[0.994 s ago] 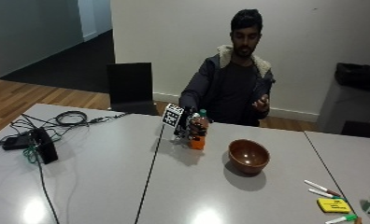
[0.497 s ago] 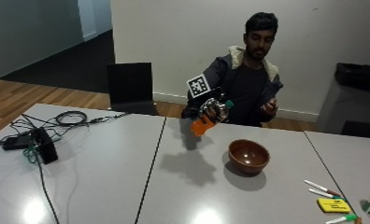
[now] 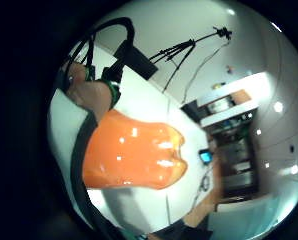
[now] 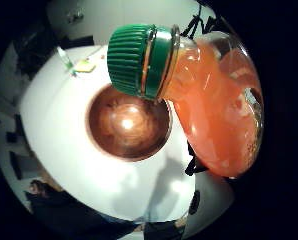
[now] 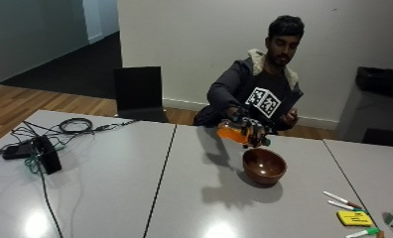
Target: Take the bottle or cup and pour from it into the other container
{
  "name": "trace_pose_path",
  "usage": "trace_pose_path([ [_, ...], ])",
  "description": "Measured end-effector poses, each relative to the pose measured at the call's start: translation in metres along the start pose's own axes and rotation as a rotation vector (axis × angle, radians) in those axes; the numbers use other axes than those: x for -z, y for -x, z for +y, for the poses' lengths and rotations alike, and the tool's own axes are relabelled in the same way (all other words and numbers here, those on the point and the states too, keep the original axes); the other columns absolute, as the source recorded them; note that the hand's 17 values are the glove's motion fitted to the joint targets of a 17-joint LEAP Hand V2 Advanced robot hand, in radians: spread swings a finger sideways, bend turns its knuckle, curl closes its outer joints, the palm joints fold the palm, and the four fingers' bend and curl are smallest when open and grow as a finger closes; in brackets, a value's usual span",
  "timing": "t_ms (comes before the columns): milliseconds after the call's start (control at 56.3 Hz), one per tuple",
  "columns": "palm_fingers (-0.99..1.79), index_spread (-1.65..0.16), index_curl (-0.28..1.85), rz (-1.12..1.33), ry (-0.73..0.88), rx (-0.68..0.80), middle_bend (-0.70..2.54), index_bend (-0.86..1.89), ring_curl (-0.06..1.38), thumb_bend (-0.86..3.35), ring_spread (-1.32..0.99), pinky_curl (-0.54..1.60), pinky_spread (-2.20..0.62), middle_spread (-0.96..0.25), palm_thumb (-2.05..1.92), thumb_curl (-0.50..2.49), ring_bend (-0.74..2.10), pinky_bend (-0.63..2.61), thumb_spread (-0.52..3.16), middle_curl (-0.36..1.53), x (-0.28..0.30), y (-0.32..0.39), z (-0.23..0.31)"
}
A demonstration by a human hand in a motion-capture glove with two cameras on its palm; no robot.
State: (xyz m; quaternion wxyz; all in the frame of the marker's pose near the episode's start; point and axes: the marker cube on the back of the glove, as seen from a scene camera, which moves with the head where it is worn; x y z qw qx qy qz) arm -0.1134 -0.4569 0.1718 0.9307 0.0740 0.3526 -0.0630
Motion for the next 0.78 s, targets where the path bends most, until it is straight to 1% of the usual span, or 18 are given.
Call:
trace_pose_path([
  [36,1.01,-0.3,0.2,0.059,-0.026,0.082,0.27,0.08,0.37,-0.03,-0.23,0.32,0.05,-0.32,1.01,0.46,0.49,0.43,0.64,0.42,-0.002,0.005,0.0],
  [178,0.99,-0.31,0.2,0.29,-0.047,0.19,0.27,0.09,0.37,-0.03,-0.25,0.32,0.07,-0.32,1.02,0.46,0.47,0.42,0.64,0.42,-0.011,0.042,-0.008],
  [249,0.98,-0.31,0.2,0.334,-0.019,0.249,0.27,0.09,0.37,-0.03,-0.26,0.32,0.08,-0.32,1.02,0.46,0.46,0.41,0.63,0.42,-0.017,0.054,-0.013],
  [337,0.98,-0.31,0.2,0.359,-0.004,0.286,0.27,0.09,0.37,-0.03,-0.26,0.32,0.08,-0.33,1.03,0.46,0.46,0.4,0.63,0.42,-0.025,0.069,-0.015],
  [515,0.98,-0.31,0.21,0.346,0.015,0.299,0.27,0.09,0.37,-0.03,-0.26,0.31,0.09,-0.33,1.05,0.46,0.44,0.39,0.63,0.42,-0.031,0.08,-0.012],
  [675,0.97,-0.31,0.21,0.338,-0.021,0.26,0.27,0.09,0.37,-0.03,-0.27,0.32,0.09,-0.33,1.05,0.46,0.44,0.39,0.63,0.42,-0.024,0.07,-0.011],
  [781,0.97,-0.32,0.21,0.281,-0.029,0.223,0.27,0.09,0.37,-0.03,-0.26,0.32,0.1,-0.33,1.05,0.47,0.43,0.39,0.63,0.42,-0.018,0.055,-0.009],
])
